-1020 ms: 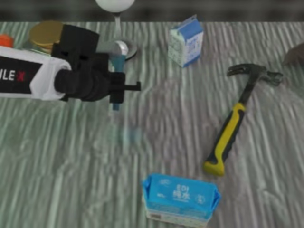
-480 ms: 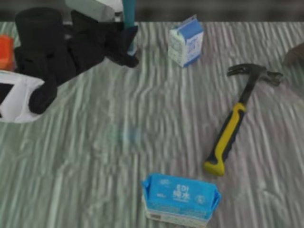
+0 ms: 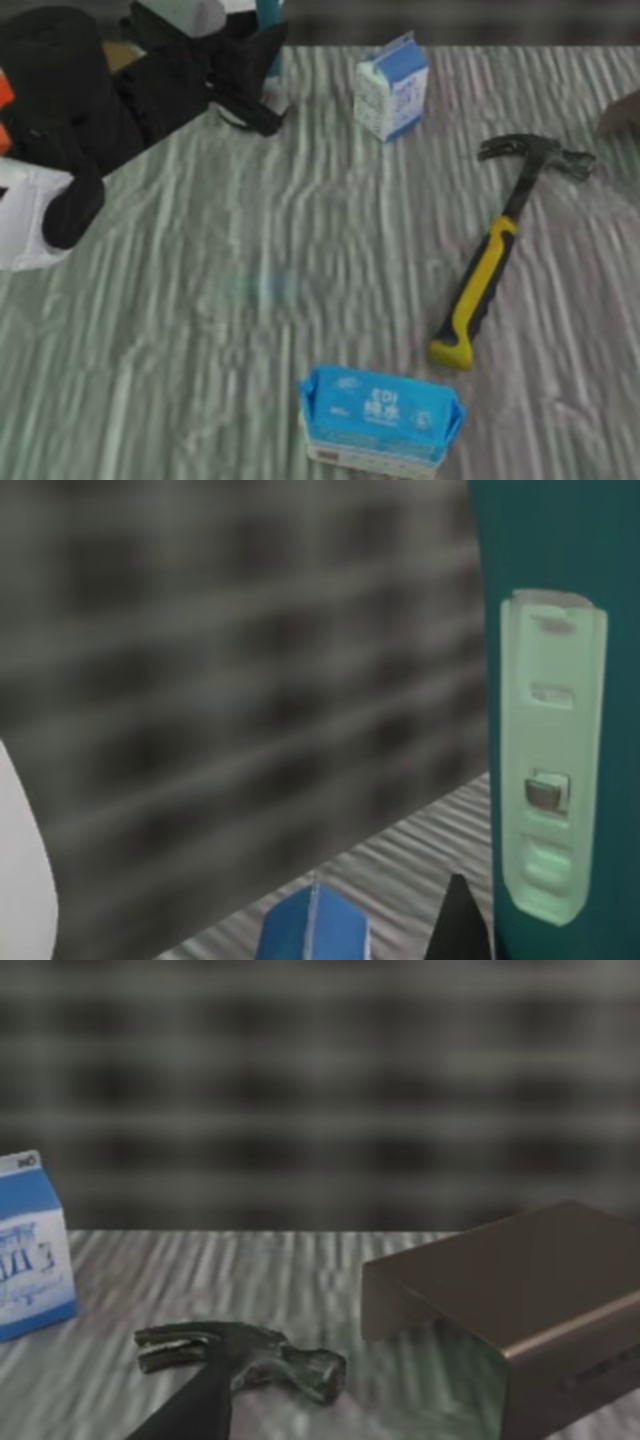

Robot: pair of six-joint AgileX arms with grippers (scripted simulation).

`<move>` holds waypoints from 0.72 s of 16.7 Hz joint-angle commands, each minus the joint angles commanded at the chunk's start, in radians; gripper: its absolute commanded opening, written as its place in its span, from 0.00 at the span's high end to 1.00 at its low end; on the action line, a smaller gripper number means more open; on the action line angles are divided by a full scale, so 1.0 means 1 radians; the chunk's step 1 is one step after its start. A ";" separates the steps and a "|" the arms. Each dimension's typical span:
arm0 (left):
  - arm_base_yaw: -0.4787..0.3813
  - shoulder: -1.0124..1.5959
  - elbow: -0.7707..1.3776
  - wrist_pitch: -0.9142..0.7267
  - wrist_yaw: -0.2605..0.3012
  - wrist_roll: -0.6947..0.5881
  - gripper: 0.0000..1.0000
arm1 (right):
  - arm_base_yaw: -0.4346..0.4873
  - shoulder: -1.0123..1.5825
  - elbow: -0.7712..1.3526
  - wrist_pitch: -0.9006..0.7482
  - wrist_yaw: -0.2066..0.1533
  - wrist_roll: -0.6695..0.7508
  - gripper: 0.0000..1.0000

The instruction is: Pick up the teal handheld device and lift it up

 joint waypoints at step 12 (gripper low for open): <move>-0.284 -0.130 -0.136 0.119 -0.302 -0.020 1.00 | 0.000 0.000 0.000 0.000 0.000 0.000 0.00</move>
